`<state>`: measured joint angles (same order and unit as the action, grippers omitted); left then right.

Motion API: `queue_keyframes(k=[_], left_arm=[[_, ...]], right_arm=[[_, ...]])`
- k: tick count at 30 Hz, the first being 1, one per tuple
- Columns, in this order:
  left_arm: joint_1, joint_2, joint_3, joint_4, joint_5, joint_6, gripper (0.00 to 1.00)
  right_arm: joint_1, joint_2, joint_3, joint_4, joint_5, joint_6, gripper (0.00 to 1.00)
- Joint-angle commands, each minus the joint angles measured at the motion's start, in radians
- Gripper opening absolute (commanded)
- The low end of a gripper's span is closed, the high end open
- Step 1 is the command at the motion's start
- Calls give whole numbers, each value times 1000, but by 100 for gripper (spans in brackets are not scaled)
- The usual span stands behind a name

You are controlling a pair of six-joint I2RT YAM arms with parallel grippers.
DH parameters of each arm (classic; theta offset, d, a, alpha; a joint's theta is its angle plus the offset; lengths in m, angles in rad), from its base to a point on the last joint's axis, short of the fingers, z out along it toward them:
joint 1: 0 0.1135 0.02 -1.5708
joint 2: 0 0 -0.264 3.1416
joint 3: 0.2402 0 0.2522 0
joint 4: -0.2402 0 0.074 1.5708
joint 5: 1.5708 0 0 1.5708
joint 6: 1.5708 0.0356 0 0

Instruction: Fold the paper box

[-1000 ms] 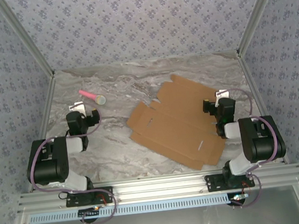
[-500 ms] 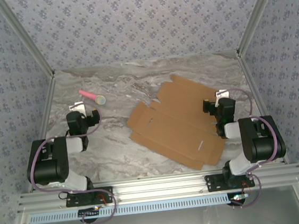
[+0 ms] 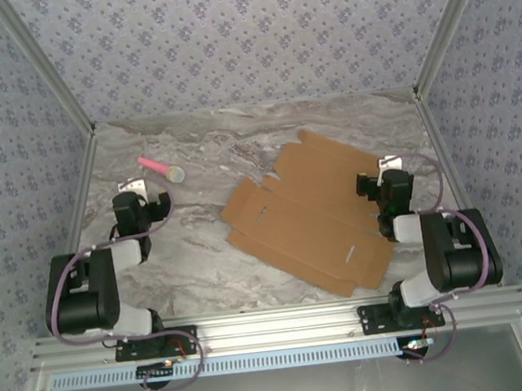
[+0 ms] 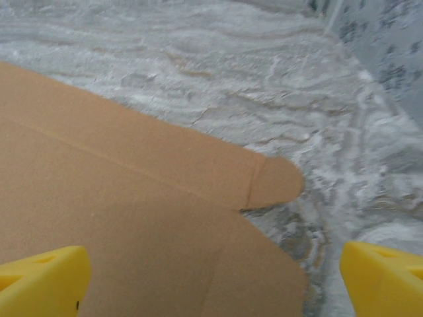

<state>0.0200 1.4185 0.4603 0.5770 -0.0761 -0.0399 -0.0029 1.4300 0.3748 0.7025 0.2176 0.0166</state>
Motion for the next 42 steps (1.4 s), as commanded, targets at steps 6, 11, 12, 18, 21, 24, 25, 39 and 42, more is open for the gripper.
queue_keyframes(k=[6, 11, 12, 18, 21, 24, 25, 39, 42], left_arm=[[5, -337, 138, -444, -24, -268, 99], [-93, -394, 119, -452, 228, -417, 95], [-152, -395, 110, -461, 227, -422, 94], [-384, -342, 87, -514, 218, -427, 93], [-432, -273, 96, -527, 243, -390, 93], [-436, -184, 98, -475, 280, -381, 92], [-438, -153, 92, -436, 297, -381, 91], [-445, 161, 98, -92, 436, -359, 44], [-446, 197, 93, -22, 442, -355, 36]], right_arm=[[-44, -388, 90, -425, 196, 265, 99], [4, -469, 162, -590, -55, 388, 99], [49, -455, 180, -613, -79, 395, 99], [354, -266, 307, -770, -94, 339, 99], [428, -149, 365, -807, -138, 303, 98], [469, -53, 416, -804, -169, 280, 98], [479, -28, 435, -802, -173, 273, 97], [557, 113, 537, -776, -146, 240, 97], [561, 118, 553, -778, -153, 232, 97]])
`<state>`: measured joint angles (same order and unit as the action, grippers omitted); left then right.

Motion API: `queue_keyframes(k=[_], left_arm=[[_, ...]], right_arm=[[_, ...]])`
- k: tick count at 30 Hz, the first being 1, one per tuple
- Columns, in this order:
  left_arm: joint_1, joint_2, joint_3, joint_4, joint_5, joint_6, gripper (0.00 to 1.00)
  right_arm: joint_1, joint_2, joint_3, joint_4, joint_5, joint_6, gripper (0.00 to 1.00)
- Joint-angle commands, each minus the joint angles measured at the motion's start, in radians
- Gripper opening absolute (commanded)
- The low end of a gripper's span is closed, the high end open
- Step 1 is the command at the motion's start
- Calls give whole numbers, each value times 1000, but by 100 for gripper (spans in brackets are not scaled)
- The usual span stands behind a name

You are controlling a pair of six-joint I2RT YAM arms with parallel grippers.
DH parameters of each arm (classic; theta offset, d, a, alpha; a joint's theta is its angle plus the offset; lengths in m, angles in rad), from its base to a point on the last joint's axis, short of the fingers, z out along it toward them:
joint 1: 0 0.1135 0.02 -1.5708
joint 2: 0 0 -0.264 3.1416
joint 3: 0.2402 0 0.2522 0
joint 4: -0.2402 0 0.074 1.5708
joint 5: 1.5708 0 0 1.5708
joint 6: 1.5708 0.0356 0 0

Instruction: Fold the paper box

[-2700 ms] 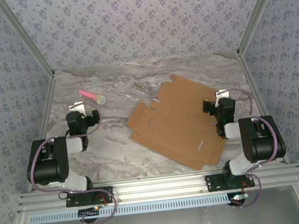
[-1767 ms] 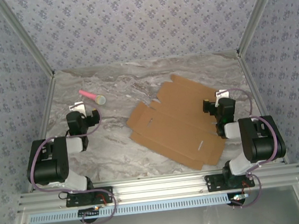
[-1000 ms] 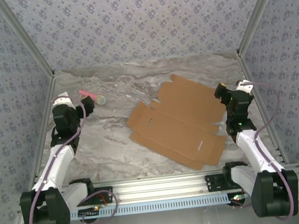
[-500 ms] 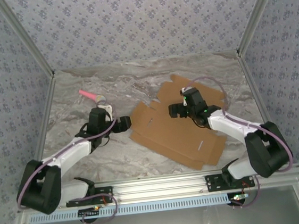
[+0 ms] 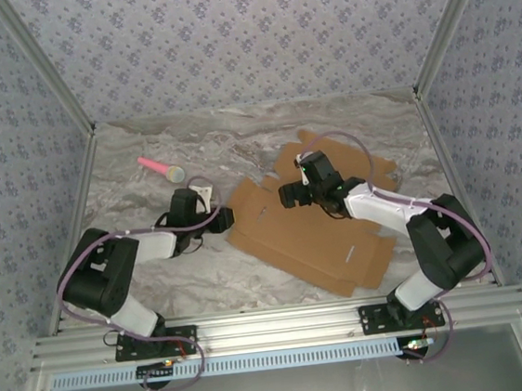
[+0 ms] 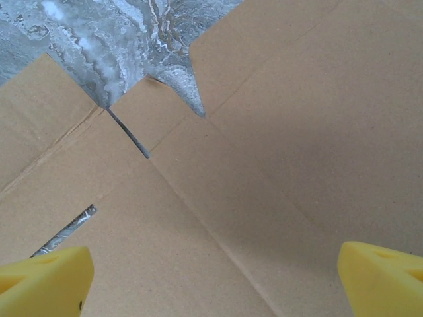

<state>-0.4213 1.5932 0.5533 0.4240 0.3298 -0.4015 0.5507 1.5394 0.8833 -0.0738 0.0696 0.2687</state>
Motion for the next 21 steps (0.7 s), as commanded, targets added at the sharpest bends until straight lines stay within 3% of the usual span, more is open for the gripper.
queue_keyframes(k=[1, 6, 10, 14, 21], left_arm=[[-5, 37, 3, 145, 41, 12, 32], [-5, 59, 36, 155, 57, 44, 14], [-5, -12, 101, 31, 64, 120, 5], [-5, -113, 203, -173, 36, 228, 2], [-3, -293, 384, -458, -29, 373, 0]], right_arm=[[8, 9, 50, -1, -4, -24, 97], [9, 9, 83, -19, 6, -51, 97], [10, -9, 150, -87, 35, -133, 93], [8, -60, 217, -134, 15, -247, 91], [-34, -163, 301, -185, -128, -431, 89]])
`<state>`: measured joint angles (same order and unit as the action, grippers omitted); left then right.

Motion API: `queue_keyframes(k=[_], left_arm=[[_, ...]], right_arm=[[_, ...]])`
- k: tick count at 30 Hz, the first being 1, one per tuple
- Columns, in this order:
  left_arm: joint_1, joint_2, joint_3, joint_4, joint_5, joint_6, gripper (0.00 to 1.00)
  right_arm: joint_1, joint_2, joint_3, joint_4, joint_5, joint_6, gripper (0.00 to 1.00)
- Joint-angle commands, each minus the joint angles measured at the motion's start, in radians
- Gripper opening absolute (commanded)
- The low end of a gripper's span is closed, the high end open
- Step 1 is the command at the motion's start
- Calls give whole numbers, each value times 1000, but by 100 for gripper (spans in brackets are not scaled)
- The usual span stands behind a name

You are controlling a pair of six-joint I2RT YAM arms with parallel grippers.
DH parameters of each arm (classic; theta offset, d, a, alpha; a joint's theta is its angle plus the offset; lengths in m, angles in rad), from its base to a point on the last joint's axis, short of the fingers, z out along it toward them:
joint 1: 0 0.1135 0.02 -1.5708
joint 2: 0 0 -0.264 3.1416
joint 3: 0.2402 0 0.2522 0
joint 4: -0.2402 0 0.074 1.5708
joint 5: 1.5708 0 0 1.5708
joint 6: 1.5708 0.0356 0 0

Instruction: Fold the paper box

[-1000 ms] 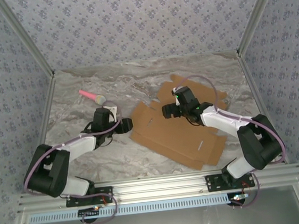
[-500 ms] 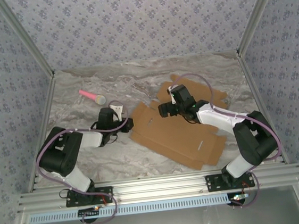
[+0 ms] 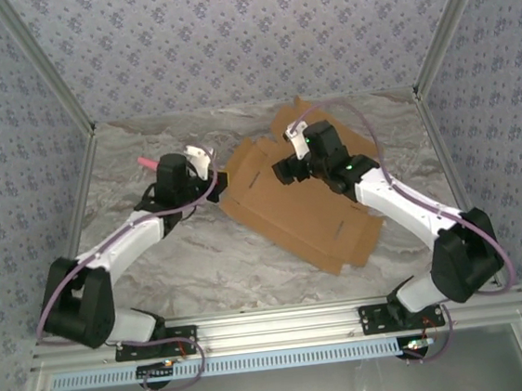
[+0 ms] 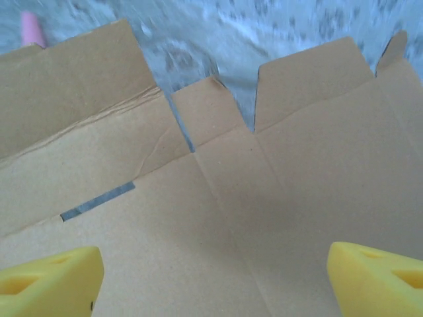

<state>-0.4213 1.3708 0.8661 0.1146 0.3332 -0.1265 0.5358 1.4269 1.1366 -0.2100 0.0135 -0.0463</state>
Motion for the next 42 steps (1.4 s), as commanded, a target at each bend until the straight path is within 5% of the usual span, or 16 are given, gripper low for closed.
queue_keyframes(k=[1, 10, 25, 42], left_arm=[[-3, -95, 97, -188, -39, 117, 0], [-4, -244, 246, -372, -80, 295, 0], [-5, -185, 538, -654, 36, 685, 0], [-46, -125, 795, -868, 160, 804, 0]], right_arm=[[-27, -63, 79, -57, -95, -151, 88], [-30, -99, 221, -167, -281, -348, 91], [-19, -64, 476, -387, -310, -626, 91], [-19, 136, 810, -612, -522, -790, 90]])
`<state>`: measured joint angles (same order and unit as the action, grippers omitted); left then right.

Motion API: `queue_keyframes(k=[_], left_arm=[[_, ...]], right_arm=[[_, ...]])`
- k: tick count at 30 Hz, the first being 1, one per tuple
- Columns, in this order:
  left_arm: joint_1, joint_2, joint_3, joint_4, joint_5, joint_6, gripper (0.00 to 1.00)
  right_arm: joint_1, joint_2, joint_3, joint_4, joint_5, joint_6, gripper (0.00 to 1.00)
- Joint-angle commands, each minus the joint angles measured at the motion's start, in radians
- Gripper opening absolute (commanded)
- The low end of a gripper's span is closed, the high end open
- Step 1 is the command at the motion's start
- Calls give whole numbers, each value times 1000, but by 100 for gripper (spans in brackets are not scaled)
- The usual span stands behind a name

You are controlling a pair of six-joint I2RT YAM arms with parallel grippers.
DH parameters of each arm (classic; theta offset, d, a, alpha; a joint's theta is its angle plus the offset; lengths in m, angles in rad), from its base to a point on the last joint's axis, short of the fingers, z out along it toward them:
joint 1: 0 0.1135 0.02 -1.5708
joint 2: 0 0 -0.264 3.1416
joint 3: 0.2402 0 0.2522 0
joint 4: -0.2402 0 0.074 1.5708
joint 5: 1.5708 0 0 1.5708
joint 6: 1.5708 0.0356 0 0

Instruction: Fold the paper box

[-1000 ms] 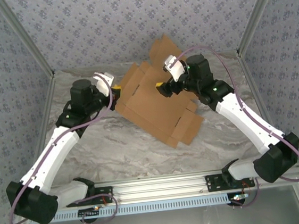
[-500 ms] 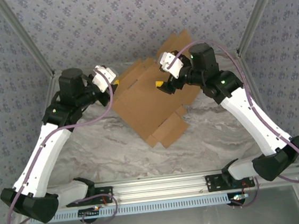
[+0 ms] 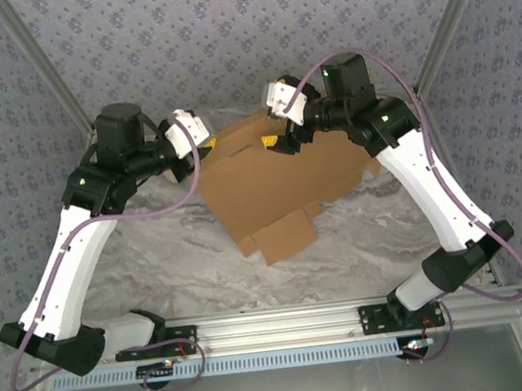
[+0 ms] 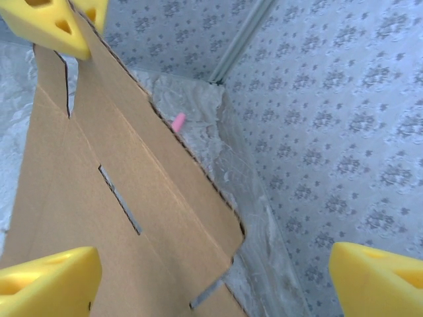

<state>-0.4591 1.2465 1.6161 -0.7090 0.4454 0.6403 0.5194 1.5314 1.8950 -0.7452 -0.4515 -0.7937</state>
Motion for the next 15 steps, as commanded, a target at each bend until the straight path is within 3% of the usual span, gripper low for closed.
queue_keyframes(k=[1, 4, 15], left_arm=[[-13, -2, 52, -51, 49, 45, 0], [-19, -6, 71, -61, 50, 59, 0], [-26, 11, 118, -73, 42, 93, 0]], right_arm=[[-4, 46, 79, -100, -71, -50, 89], [-4, 98, 169, -203, -140, -74, 84], [-9, 168, 249, -325, -206, -128, 39]])
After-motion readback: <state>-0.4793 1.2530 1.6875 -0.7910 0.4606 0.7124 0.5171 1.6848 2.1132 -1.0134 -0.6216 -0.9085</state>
